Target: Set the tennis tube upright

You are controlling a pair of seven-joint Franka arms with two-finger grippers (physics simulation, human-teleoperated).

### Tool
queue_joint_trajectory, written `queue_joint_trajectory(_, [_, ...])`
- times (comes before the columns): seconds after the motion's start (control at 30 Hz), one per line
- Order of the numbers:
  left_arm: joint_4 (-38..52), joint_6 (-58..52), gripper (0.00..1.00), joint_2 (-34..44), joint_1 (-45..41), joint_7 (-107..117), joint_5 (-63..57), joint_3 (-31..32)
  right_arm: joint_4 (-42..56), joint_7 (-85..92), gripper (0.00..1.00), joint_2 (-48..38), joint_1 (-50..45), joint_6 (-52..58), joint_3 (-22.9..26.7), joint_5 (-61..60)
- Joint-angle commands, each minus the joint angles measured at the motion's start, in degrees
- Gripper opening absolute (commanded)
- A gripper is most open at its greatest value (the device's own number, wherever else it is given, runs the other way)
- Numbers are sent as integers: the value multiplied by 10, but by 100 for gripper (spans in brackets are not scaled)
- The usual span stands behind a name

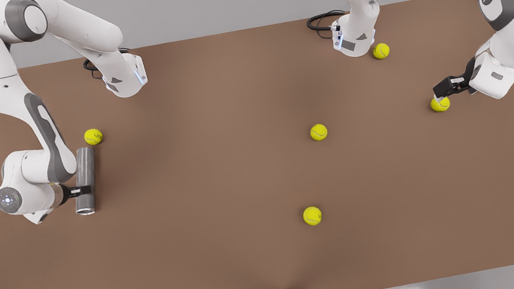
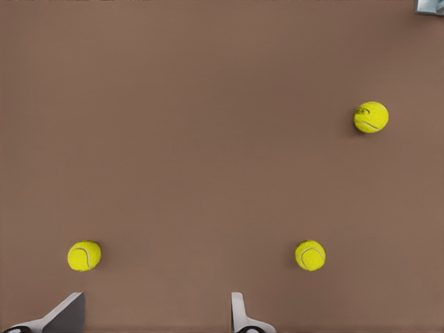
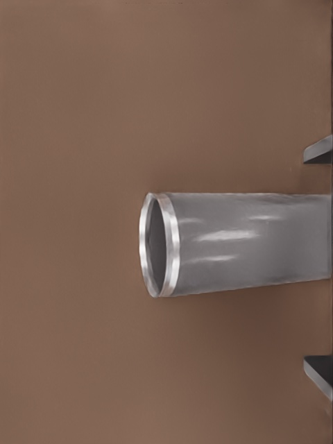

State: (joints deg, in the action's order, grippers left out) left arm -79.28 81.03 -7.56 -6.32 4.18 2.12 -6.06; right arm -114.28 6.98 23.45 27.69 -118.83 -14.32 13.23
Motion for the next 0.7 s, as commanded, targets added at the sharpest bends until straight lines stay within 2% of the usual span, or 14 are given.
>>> queue_joint_trajectory(0.0, [0,0,100,0,0,0,0,0,0,2,100,2,1,0,0,0])
queue_joint_trajectory(0.17, [-1,-3,100,0,0,0,0,0,-6,73,100,12,-1,-2,0,1])
queue_joint_trajectory(0.67, [-4,-4,100,-1,0,0,0,0,-16,73,100,46,3,0,0,2])
